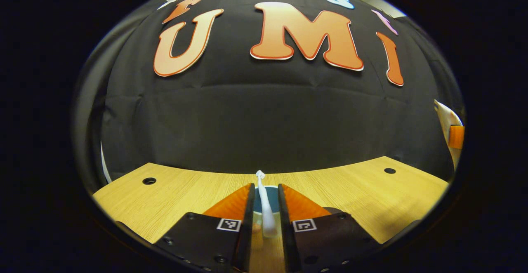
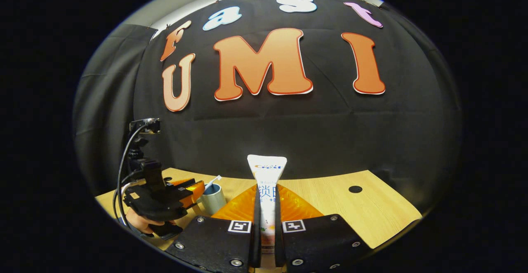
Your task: Put the toothbrush and toothpaste on the desktop into the cup, then pick up the cup and place it on the coaster on the desktop.
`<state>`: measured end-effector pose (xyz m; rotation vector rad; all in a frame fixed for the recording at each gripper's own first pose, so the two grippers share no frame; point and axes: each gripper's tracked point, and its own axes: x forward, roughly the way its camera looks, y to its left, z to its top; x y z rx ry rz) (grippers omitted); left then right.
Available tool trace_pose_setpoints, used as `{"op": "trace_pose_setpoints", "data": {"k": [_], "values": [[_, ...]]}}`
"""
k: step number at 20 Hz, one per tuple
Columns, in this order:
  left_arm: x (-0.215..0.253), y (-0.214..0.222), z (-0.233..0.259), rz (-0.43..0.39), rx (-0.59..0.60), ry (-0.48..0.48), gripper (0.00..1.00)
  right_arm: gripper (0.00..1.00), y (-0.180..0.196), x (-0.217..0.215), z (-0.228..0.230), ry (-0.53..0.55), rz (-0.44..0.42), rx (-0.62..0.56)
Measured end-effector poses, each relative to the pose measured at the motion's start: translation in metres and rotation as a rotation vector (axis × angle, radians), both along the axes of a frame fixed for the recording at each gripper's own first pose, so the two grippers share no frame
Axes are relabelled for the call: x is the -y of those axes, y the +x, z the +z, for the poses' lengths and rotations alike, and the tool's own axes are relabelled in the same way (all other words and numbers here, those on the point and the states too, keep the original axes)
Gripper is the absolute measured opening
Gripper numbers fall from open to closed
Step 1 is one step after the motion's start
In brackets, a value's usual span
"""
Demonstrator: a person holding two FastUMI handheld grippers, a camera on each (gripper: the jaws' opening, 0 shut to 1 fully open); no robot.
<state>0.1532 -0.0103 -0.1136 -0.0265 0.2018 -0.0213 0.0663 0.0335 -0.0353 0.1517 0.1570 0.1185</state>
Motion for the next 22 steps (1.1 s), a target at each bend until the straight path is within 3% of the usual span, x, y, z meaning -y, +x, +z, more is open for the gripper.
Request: {"op": "trace_pose_setpoints", "data": {"k": [1, 2, 3, 4, 5, 13, 17, 22], "values": [[-0.001, -0.007, 0.002, -0.003, -0.003, 0.002, 0.43, 0.13, 0.001, -0.003, 0.004, 0.004, 0.008, 0.008], [-0.002, -0.015, 0.004, -0.008, -0.001, 0.008, 0.42, 0.13, 0.004, -0.007, 0.005, 0.005, 0.018, 0.017], [-0.005, -0.021, 0.008, -0.008, 0.008, 0.016, 0.64, 0.13, 0.007, -0.011, 0.01, 0.01, 0.028, 0.032], [-0.01, -0.029, 0.01, -0.007, 0.013, 0.022, 0.66, 0.13, 0.011, -0.016, 0.012, 0.013, 0.039, 0.042], [-0.015, -0.034, 0.013, -0.009, 0.02, 0.02, 0.77, 0.13, 0.015, -0.021, 0.015, 0.02, 0.05, 0.053], [-0.061, -0.065, 0.005, 0.043, 0.003, 0.021, 0.85, 0.13, 0.043, -0.06, 0.022, 0.062, 0.119, 0.088], [-0.053, -0.049, 0.027, 0.03, 0.052, 0.041, 0.85, 0.13, 0.045, -0.061, 0.02, 0.058, 0.126, 0.081], [-0.025, -0.011, 0.035, -0.032, -0.002, 0.0, 0.85, 0.13, 0.044, -0.045, 0.026, 0.04, 0.118, 0.071]]}}
